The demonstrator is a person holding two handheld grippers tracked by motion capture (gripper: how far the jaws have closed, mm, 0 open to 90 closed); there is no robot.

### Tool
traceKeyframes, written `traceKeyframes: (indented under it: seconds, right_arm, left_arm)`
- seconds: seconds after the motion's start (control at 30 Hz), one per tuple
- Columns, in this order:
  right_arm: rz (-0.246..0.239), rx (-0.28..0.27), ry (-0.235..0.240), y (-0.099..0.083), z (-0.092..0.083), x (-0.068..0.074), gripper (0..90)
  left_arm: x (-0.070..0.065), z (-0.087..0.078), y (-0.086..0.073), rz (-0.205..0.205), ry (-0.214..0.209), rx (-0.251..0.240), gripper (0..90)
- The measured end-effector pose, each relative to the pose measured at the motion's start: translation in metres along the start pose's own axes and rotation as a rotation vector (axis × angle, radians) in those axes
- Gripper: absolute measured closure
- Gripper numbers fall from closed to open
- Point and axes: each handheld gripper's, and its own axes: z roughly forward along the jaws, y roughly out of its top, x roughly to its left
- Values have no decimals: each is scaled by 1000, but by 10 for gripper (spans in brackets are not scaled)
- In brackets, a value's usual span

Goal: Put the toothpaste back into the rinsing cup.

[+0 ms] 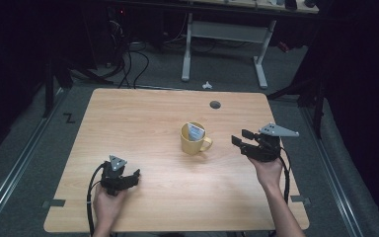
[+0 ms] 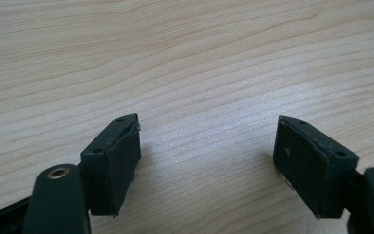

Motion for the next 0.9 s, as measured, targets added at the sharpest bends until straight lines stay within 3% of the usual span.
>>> traceKeyframes:
  seconds: [0.9]
  right_arm:
    - [53,-6,17,-16,0,-7,466]
  left_arm:
    - [0,0,0,0,0,0,260]
